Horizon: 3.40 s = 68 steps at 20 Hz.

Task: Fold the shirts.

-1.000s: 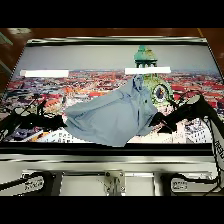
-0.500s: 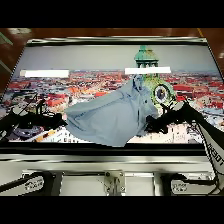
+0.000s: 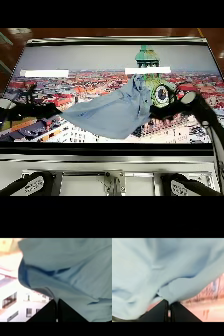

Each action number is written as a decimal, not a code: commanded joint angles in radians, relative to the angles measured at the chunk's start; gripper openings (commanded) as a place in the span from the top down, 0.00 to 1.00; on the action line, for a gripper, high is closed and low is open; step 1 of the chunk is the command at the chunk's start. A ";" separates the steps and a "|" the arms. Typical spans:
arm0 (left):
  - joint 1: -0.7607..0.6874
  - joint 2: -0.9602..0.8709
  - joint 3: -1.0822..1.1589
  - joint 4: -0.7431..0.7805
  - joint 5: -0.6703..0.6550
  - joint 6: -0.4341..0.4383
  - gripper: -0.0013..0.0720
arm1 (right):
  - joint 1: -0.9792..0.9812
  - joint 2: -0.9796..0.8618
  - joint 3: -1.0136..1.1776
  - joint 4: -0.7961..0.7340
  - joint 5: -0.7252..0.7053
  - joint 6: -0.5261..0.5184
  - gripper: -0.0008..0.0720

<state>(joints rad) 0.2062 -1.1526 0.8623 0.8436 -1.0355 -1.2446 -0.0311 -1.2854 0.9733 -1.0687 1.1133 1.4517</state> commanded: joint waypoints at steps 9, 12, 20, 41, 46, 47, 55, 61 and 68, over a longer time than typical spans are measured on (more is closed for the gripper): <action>0.001 0.491 0.926 0.283 0.155 -0.125 0.93 | 0.001 0.587 0.781 -0.330 -0.275 -0.067 0.89; 0.001 0.541 0.951 0.354 0.069 -0.186 0.93 | 0.001 0.630 0.805 -0.328 -0.241 -0.049 0.89; 0.001 0.514 0.851 0.488 -0.340 -0.185 0.93 | 0.001 0.537 0.805 -0.417 0.171 -0.013 0.89; -0.002 -0.385 0.496 0.151 0.325 -0.126 0.93 | 0.002 -0.518 0.755 -0.002 -0.268 0.098 0.89; -0.005 -0.493 0.495 0.143 0.272 -0.064 0.93 | 0.022 -0.608 0.755 -0.052 -0.169 0.097 0.89; -0.002 -0.503 0.495 0.143 0.243 -0.064 0.93 | 0.023 -0.613 0.755 -0.066 -0.144 0.097 0.89; -0.001 -0.508 0.514 0.482 -0.251 -0.062 0.93 | 0.016 -0.584 0.707 -0.268 0.401 0.128 0.89; -0.003 -0.524 0.513 0.510 -0.296 -0.094 0.93 | 0.016 -0.584 0.582 -0.261 0.354 0.194 0.89; -0.005 -0.523 0.532 0.485 -0.396 -0.095 0.34 | 0.013 -0.507 0.579 -0.156 0.306 0.114 0.26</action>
<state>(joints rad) 0.1993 -1.6783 1.3827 1.3350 -1.3506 -1.3373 -0.0174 -1.8336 1.5570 -1.2579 1.4239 1.6180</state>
